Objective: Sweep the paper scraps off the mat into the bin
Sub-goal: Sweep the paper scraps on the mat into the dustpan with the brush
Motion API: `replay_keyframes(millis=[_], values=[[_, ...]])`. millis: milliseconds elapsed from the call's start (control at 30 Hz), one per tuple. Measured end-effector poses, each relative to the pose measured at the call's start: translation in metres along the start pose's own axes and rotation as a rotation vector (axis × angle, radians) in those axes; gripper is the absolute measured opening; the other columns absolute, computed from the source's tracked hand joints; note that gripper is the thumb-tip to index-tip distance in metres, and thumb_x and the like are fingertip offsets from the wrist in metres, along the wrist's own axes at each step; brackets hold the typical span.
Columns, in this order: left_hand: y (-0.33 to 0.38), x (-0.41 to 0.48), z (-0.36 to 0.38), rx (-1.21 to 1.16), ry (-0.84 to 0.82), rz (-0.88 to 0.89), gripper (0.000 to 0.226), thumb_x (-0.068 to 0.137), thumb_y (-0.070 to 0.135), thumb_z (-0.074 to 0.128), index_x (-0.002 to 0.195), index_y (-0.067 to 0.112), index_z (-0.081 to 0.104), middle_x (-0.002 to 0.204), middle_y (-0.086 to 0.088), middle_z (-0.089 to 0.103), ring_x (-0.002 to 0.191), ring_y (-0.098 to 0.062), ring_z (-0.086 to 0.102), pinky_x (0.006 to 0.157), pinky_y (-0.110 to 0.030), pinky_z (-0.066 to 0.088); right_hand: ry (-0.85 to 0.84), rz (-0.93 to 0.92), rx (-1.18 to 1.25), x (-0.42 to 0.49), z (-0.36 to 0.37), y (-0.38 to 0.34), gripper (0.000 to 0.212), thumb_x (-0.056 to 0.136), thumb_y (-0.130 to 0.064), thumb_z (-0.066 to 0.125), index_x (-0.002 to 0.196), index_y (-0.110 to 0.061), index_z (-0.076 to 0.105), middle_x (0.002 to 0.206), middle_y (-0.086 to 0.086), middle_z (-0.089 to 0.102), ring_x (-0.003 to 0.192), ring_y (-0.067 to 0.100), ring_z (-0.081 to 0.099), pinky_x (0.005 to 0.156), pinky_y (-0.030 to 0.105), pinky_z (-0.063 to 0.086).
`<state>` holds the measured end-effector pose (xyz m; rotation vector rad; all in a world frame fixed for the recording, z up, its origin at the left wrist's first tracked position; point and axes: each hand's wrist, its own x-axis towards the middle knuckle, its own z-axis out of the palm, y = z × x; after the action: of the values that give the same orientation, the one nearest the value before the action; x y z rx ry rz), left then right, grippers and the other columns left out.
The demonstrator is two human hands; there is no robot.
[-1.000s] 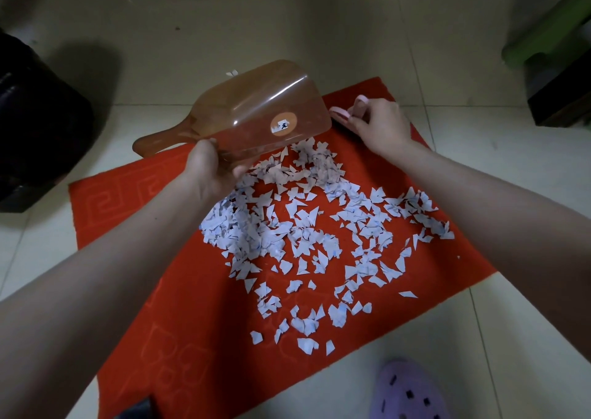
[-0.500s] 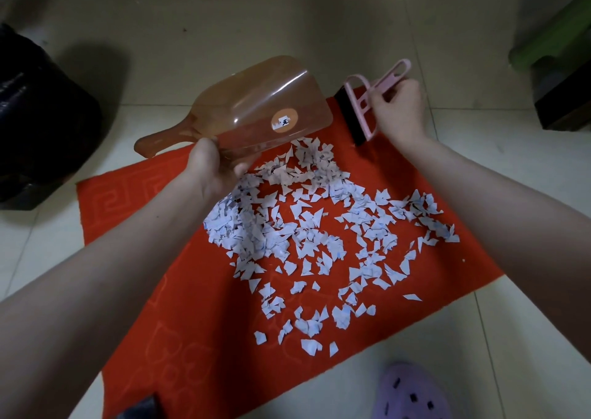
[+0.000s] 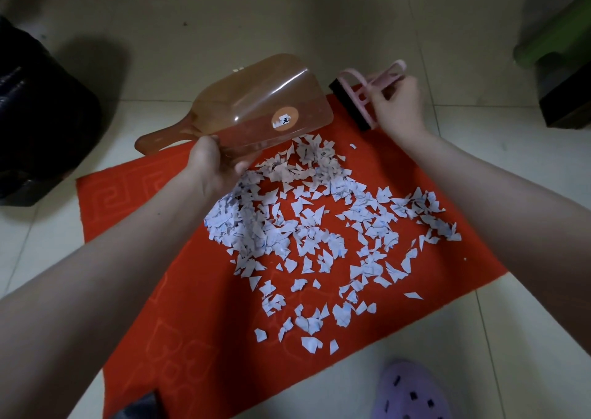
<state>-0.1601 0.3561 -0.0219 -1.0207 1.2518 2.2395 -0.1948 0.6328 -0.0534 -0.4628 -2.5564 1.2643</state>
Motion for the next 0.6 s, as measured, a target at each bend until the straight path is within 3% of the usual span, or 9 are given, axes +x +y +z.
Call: replay_keyframes(millis=[67,167,233,300,433,600], values=[[-0.001,0.001,0.0,-0.003,0.003,-0.004,0.034,0.102,0.017,0.033,0.126,0.005,0.054,0.104,-0.018,0.068,0.09,-0.031,0.07,0.044,-0.029,0.055,-0.044,-0.007,-0.17,-0.006,0.003,0.0,0.034,0.077,-0.049,0.054,0.1,-0.031,0.071,0.094,0.001,0.073,0.09,0.023,0.068,0.078,0.044,0.056],[-0.002,0.002,0.0,-0.028,0.004,-0.006,0.033,0.102,0.016,0.031,0.125,0.006,0.054,0.1,-0.018,0.068,0.088,-0.031,0.069,0.052,-0.035,0.059,-0.141,-0.039,-0.353,-0.02,0.006,-0.001,0.026,0.084,-0.043,0.059,0.107,-0.034,0.068,0.104,0.0,0.071,0.098,0.024,0.065,0.081,0.039,0.053],[-0.003,0.002,0.0,-0.03,-0.001,-0.004,0.033,0.103,0.016,0.03,0.123,0.006,0.054,0.099,-0.017,0.068,0.089,-0.031,0.069,0.055,-0.036,0.06,-0.203,-0.05,-0.353,-0.023,0.009,0.001,0.023,0.087,-0.038,0.062,0.108,-0.033,0.069,0.102,-0.001,0.071,0.09,0.019,0.065,0.073,0.033,0.051],[-0.003,0.002,-0.001,-0.029,-0.012,0.003,0.032,0.103,0.016,0.031,0.12,0.006,0.055,0.092,-0.017,0.07,0.084,-0.03,0.07,0.055,-0.035,0.06,-0.239,-0.053,-0.282,-0.024,0.008,0.0,0.022,0.087,-0.037,0.062,0.105,-0.029,0.071,0.091,-0.001,0.072,0.069,0.012,0.062,0.061,0.029,0.048],[-0.001,0.002,-0.003,-0.046,-0.031,0.011,0.029,0.102,0.015,0.033,0.116,0.005,0.057,0.071,-0.016,0.074,0.068,-0.03,0.073,0.057,-0.036,0.06,-0.145,-0.098,-0.092,-0.019,-0.002,-0.01,0.028,0.079,-0.04,0.057,0.099,-0.028,0.073,0.088,0.0,0.074,0.077,0.018,0.069,0.074,0.048,0.057],[0.001,0.003,-0.004,-0.015,-0.027,0.008,0.033,0.102,0.016,0.032,0.125,0.006,0.055,0.102,-0.018,0.069,0.095,-0.033,0.069,0.051,-0.034,0.058,-0.101,-0.105,-0.067,-0.015,0.0,-0.017,0.025,0.083,-0.034,0.058,0.101,-0.026,0.073,0.09,-0.001,0.074,0.079,0.019,0.07,0.074,0.048,0.057]])
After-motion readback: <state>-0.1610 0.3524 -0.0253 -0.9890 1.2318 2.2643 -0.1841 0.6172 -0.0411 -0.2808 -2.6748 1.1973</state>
